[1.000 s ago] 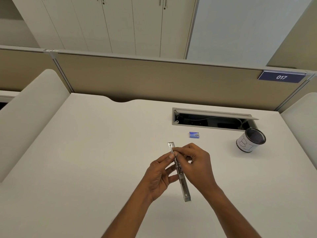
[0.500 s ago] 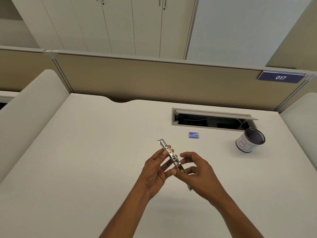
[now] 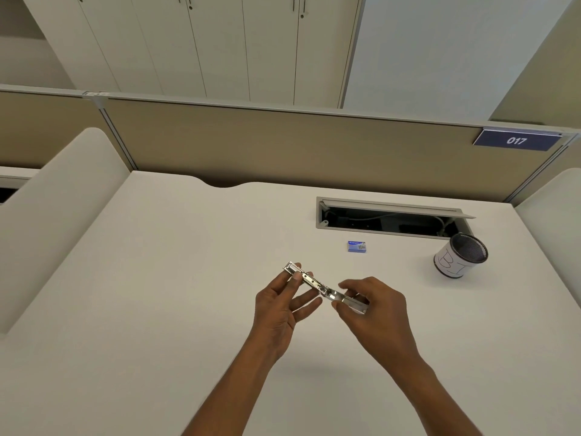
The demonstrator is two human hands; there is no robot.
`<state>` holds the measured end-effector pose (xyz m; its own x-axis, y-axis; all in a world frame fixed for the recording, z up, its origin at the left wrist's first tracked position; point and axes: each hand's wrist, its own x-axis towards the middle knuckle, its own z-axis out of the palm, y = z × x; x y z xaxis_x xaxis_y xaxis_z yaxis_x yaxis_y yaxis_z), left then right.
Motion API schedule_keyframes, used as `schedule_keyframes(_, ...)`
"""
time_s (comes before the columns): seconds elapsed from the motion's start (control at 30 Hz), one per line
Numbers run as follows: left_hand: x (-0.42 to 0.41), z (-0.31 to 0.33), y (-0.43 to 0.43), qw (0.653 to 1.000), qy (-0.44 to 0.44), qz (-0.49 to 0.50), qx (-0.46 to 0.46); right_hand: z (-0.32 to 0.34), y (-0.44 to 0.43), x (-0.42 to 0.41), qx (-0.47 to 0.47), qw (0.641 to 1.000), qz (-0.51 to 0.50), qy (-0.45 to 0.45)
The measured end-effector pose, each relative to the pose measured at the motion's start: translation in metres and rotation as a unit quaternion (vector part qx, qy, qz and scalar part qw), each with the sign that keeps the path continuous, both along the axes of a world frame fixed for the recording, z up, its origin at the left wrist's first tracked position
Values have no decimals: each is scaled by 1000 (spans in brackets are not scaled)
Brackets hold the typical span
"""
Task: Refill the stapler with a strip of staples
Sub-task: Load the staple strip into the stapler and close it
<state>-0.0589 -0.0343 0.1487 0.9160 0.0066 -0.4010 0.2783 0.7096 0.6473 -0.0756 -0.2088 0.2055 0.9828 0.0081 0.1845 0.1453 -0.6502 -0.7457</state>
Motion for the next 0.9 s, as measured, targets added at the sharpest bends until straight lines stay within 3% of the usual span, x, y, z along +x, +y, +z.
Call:
schedule_keyframes(0.27,-7,1,-11,999,-25,-4,20,15,12,12,53,996,28,-71)
schedule_keyframes(0.47,-13,4,-16,995,-80,-41,46,1,19,18,-20,993,59,-98)
schedule_keyframes(0.6,-13,7,-12,998,-43,-43,6,-8,19,21,-35,993,51,-104)
schedule_keyframes(0.9,-16,15,-15,996,-39,-48,70,-24,18,23,53,989,123,-69)
